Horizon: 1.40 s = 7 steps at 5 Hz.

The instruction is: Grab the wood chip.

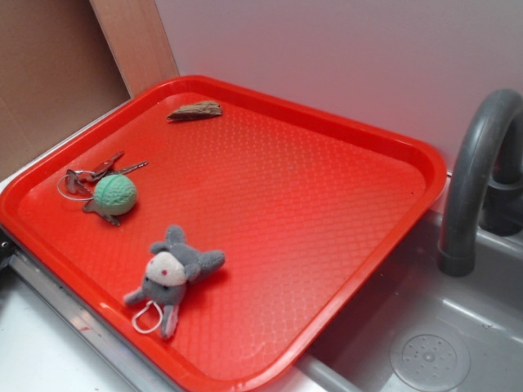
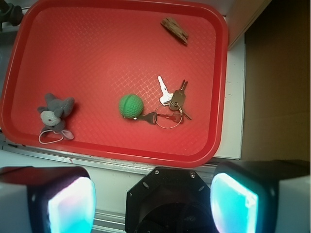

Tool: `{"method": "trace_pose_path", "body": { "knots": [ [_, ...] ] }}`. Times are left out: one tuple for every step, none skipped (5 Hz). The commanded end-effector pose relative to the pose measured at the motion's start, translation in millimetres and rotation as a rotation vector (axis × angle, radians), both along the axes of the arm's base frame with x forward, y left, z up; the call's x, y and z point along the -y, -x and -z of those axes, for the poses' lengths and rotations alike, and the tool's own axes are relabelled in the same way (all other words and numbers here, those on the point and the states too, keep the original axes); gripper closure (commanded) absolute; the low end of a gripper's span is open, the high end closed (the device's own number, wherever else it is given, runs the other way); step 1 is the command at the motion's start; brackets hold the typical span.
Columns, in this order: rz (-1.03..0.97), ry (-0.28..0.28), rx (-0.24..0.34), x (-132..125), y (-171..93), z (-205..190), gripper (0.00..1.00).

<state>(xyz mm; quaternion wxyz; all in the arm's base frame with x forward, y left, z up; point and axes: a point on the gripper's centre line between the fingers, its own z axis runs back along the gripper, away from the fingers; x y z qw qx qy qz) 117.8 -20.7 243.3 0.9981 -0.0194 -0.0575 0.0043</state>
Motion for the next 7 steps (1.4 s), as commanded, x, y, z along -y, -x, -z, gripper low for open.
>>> {"method": "trace_pose_path", "body": {
  "knots": [
    [0.0, 0.0, 0.0, 0, 0, 0, 0.0],
    [-0.03, -0.006, 0.036, 1, -9, -3, 0.0],
    [-0.059, -0.053, 0.045, -6, -41, 20, 0.0],
    [0.038, -0.125, 0.073, -13, -85, 50, 0.0],
    [0.282, -0.152, 0.17, -3, -115, 67, 0.0],
    [0.483, -0.091, 0.254, 7, -139, 93, 0.0],
    [0.551, -0.014, 0.256, -18, -188, 131, 0.0]
  ]
}}
